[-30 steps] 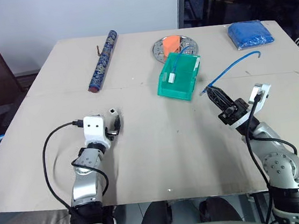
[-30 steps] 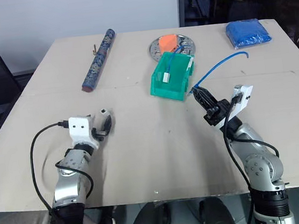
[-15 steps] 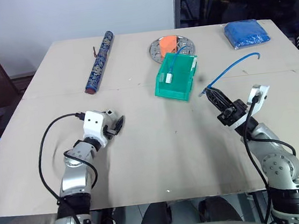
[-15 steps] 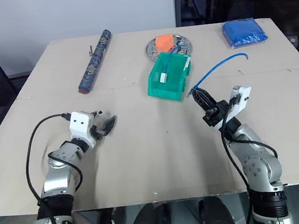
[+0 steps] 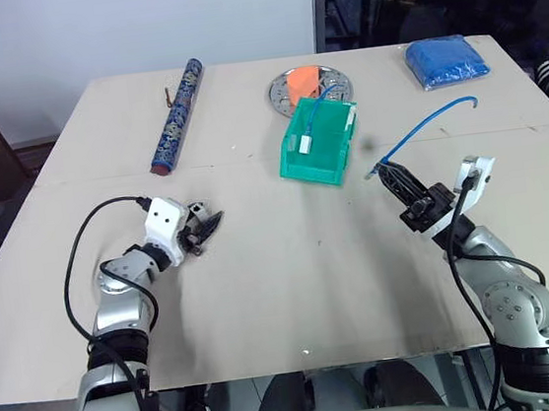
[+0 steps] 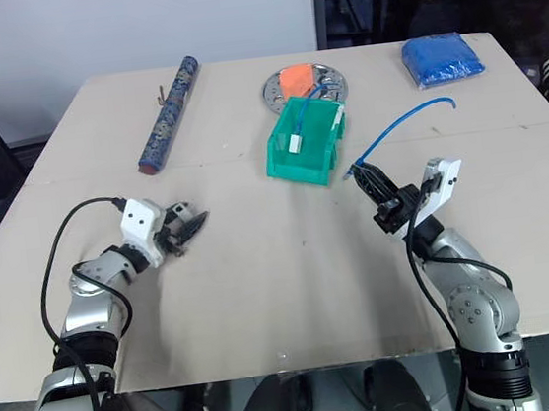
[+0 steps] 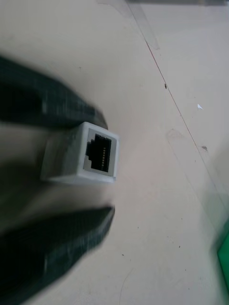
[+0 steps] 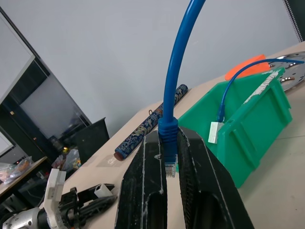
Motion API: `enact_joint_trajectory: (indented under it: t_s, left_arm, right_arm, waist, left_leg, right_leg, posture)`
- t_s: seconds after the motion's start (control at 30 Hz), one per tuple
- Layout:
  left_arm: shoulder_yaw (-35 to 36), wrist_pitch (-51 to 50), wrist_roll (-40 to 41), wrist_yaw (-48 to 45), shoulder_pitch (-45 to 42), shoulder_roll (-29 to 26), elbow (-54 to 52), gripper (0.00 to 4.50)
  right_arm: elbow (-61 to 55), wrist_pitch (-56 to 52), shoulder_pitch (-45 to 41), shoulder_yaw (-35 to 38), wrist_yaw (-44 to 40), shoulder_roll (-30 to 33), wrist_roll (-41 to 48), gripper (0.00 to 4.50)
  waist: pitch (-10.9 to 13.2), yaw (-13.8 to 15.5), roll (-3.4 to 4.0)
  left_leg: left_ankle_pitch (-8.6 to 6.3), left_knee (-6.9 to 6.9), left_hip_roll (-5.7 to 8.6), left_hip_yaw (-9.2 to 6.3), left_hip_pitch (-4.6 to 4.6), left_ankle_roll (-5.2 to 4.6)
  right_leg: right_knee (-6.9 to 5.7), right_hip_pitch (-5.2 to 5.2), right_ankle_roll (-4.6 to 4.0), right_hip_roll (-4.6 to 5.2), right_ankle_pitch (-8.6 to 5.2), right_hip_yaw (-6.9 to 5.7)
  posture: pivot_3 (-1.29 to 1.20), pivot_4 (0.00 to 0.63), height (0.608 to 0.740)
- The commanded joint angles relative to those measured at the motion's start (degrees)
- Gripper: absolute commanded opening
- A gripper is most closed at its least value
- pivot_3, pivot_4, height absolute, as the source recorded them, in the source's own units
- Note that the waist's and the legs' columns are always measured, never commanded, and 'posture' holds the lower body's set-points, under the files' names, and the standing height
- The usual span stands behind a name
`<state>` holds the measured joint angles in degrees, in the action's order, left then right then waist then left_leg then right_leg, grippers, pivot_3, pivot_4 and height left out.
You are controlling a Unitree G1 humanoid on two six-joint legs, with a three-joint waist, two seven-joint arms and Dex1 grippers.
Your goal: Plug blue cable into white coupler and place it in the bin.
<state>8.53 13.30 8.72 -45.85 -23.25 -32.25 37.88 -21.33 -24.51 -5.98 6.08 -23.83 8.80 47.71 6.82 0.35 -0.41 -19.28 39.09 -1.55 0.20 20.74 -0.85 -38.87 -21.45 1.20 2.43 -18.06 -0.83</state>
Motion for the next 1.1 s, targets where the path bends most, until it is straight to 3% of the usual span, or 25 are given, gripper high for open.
enact_joint_trajectory:
  t_s: [0.03,0.23,0.5,0.63,0.97,1.1]
  left_arm:
    - [-0.53,-0.05,-0.93,0.08,1.63,-0.36,3.2,0.55]
    - [-2.41,-1.18,1.14,0.82,4.3,4.81,-8.91,0.59]
    - [-6.36,-1.76,-1.63,14.61,3.42,18.7,-24.8,0.59]
    - [-12.13,-4.49,-0.37,12.93,3.79,23.3,-30.74,0.59]
    - [-16.53,-2.26,0.06,8.65,2.4,23.76,-30.95,0.59]
    - [-19.13,-7.94,5.15,-4.39,1.69,19.67,-29.79,0.59]
  right_arm:
    - [-1.66,0.53,-0.1,0.7,-0.54,0.32,0.52,0.0]
    - [-1.73,0.68,-0.62,-0.1,-1.29,1.29,-0.6,0.0]
    - [-1.39,3.96,-5.9,-6.5,-5.99,4.62,-9.96,0.0]
    - [-0.91,6.04,-9.58,-9.53,-9.78,6.11,-13.66,0.0]
    - [3.82,16.29,-15.44,-15.12,-17.24,7.63,-24.0,0.0]
    - [5.81,17.33,-15.1,-14.98,-20.72,8.83,-23.92,0.0]
  waist:
    - [0.0,-0.05,0.0]
    - [0.01,0.04,0.01]
    - [0.15,0.24,-0.2]
    - [0.18,-0.23,-0.23]
    - [0.21,-1.14,-0.24]
    - [0.21,-1.12,-0.23]
  left_leg:
    - [-0.01,0.0,0.0,0.0,0.0,-0.01]
    - [0.0,0.0,0.0,-0.02,0.1,0.0]
    - [-0.07,0.17,0.31,-0.42,0.58,-0.14]
    - [-0.06,0.16,0.3,-0.51,0.58,-0.11]
    - [-0.05,0.18,0.31,-0.57,0.57,-0.09]
    - [-0.05,0.2,0.32,-0.61,0.57,-0.08]
  right_leg:
    - [0.0,0.0,0.0,0.0,0.0,0.0]
    - [0.04,-0.02,0.0,0.06,0.0,0.0]
    - [0.1,-0.19,0.03,0.18,0.0,0.01]
    - [0.12,-0.18,0.24,0.11,-0.12,0.0]
    - [0.24,-0.14,0.25,0.07,-0.13,-0.01]
    - [0.26,-0.11,0.25,0.08,-0.13,-0.07]
  posture:
    - [0.0,0.15,0.74]
    - [0.0,0.15,0.74]
    - [0.0,0.15,0.74]
    - [0.0,0.15,0.74]
    - [0.0,0.15,0.74]
    - [0.0,0.15,0.74]
